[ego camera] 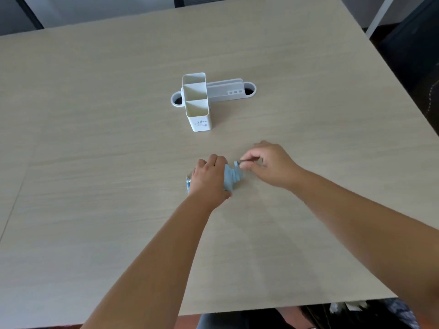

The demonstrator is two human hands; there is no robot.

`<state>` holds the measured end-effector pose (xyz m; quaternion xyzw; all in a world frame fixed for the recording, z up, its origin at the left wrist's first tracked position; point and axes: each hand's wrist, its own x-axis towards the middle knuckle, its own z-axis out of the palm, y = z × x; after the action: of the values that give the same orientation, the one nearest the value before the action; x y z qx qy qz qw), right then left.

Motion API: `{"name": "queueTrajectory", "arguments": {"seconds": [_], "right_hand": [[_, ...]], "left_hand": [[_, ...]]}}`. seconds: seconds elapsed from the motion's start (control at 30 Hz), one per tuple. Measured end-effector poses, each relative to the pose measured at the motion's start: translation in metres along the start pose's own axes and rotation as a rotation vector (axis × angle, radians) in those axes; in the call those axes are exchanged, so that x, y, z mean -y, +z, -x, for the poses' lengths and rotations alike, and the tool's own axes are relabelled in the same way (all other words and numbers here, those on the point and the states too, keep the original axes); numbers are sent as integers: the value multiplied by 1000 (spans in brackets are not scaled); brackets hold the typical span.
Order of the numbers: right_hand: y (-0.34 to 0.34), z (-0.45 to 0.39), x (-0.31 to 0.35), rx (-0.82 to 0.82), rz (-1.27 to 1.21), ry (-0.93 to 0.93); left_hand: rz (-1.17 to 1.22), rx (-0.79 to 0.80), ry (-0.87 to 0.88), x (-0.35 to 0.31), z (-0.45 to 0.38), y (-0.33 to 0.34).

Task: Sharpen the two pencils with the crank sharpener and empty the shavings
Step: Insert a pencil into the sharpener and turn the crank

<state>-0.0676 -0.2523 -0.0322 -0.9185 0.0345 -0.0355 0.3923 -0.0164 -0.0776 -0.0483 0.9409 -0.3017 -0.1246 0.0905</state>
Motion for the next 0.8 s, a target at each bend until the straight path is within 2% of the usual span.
{"name": "queueTrajectory", "arguments": {"seconds": [0.07, 0.17, 0.27, 0.33, 0.4, 0.5, 0.57, 0.67, 0.73, 0.8], "right_hand": [[5, -18, -12, 48, 110, 28], [27, -13, -25, 239, 262, 83], [29, 26, -19, 339, 238, 36], [11, 40, -6, 290, 119, -58], [-5, 24, 1, 148, 83, -139], [-2, -16, -6, 60, 176, -55], [8, -29, -19, 147, 294, 28], [26, -9, -29, 303, 415, 28], [27, 20, -23, 345, 339, -3], [14, 39, -10, 322, 144, -22]], "left_hand": [[4, -2, -1, -1, -1, 0], [14, -4, -8, -1, 0, 0], [22, -16, -15, -2, 0, 2], [16, -10, -6, -2, 0, 2], [5, -14, -3, -2, -1, 2], [3, -12, -22, -2, -1, 2], [4, -10, -25, -3, -1, 2], [26, -19, -36, -3, -2, 2], [25, -20, -33, -3, -2, 2], [17, -17, -19, -3, -2, 2]]}}
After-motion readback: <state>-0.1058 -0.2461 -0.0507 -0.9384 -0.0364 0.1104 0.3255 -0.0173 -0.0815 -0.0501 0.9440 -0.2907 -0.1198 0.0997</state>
